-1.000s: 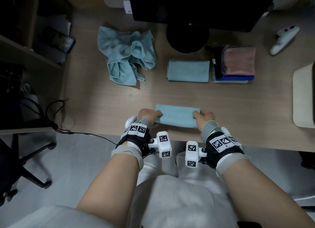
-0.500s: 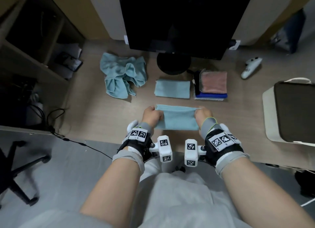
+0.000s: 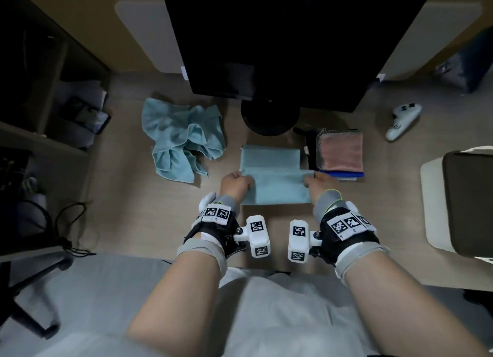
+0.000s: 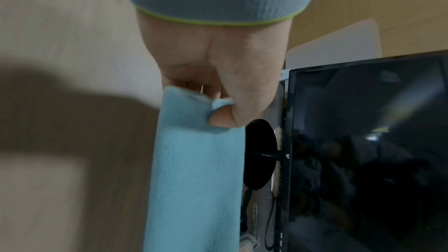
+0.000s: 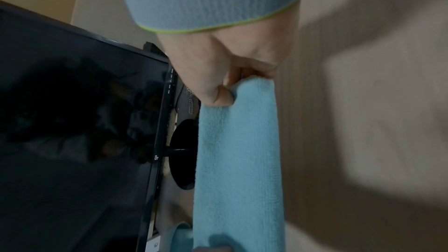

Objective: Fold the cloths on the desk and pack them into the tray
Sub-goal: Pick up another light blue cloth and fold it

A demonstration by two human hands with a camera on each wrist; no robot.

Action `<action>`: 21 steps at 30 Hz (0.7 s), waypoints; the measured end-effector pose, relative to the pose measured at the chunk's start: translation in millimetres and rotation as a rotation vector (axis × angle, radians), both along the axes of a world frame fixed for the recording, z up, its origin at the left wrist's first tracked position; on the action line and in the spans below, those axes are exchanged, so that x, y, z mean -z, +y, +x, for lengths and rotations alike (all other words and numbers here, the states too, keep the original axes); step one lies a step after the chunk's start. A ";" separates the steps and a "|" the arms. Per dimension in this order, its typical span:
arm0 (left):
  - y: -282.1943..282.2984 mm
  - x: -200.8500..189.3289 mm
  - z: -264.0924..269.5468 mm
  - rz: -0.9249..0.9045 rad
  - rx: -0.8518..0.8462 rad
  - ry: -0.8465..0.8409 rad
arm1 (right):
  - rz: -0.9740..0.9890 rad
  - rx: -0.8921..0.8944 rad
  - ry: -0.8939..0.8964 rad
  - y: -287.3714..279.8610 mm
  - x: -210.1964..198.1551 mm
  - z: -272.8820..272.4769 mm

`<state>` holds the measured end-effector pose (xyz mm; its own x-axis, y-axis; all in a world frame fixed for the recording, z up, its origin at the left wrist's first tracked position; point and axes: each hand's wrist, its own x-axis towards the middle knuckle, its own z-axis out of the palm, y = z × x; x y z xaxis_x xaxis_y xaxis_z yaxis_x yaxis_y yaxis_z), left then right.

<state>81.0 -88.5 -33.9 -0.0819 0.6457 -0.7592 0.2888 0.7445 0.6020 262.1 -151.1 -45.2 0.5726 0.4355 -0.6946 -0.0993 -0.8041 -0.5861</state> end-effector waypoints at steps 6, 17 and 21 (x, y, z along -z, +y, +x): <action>51.4 26.5 -0.8 -0.038 0.101 0.071 | 0.027 0.054 -0.029 47.5 17.5 6.0; 100.5 56.6 13.8 -0.027 0.364 0.291 | -0.140 0.032 -0.106 84.5 57.8 15.0; 99.3 63.4 6.8 -0.042 0.343 0.328 | -0.194 -0.011 -0.101 88.7 60.9 15.4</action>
